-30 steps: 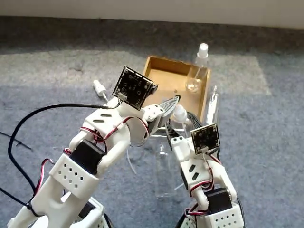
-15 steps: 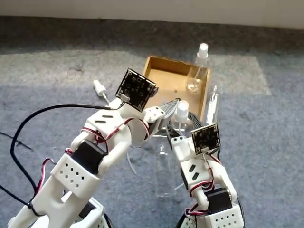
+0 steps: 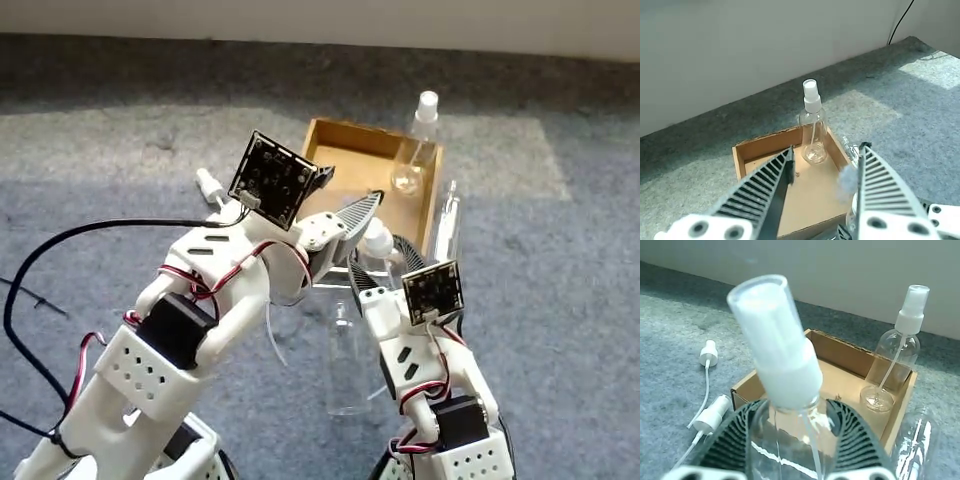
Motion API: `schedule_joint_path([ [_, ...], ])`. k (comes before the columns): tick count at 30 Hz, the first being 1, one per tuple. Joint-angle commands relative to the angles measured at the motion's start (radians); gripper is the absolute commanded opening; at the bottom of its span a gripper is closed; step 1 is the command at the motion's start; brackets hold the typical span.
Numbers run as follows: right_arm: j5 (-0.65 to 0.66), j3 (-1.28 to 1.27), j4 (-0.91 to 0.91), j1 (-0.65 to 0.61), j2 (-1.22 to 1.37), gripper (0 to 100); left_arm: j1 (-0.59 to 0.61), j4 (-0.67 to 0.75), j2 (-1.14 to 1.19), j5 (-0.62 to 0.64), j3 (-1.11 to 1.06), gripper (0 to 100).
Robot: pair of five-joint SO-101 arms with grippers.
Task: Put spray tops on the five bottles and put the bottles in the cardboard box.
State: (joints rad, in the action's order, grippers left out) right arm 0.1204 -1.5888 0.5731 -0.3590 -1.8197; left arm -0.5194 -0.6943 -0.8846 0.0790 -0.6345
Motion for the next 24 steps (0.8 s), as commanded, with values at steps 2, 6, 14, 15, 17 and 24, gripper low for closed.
schedule_joint_path([
  [2, -0.006, 0.008, 0.004, 0.005, -0.013, 0.5, -0.05, 0.012, -0.015, -0.002, -0.048, 20],
  [6, -0.006, 0.012, 0.004, 0.005, -0.015, 0.5, -0.047, 0.086, -0.013, -0.002, -0.105, 20],
  [14, -0.005, 0.012, 0.007, 0.005, -0.015, 0.5, -0.042, 0.153, -0.012, -0.002, -0.117, 20],
  [15, -0.003, 0.012, 0.007, 0.005, -0.015, 0.5, -0.042, 0.158, -0.012, -0.005, -0.117, 20],
  [17, -0.003, 0.012, 0.007, 0.005, -0.015, 0.5, -0.044, 0.16, -0.012, -0.048, -0.122, 20],
  [24, -0.006, 0.013, 0.007, 0.005, -0.015, 0.5, -0.042, 0.16, -0.012, -0.063, -0.116, 20],
])
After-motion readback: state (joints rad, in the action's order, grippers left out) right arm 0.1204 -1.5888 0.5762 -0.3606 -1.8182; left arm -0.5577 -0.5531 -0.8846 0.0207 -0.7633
